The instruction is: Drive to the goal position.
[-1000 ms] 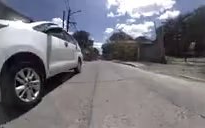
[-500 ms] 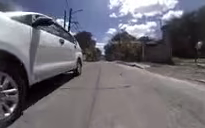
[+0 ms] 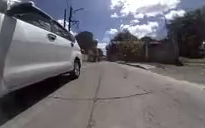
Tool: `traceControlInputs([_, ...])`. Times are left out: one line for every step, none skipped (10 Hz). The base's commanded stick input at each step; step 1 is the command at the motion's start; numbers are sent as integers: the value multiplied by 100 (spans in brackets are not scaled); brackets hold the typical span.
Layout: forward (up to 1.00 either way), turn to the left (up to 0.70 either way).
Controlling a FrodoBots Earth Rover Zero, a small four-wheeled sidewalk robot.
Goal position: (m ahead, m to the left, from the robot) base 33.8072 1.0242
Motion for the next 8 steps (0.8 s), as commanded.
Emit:
traceControlInputs([100, 7])
traceControlInputs([100, 6])
traceControlInputs([100, 14])
traceControlInputs([100, 9])
traceControlInputs([100, 7])
traceControlInputs([100, 3])
traceControlInputs([100, 1])
traceControlInputs([100, 2])
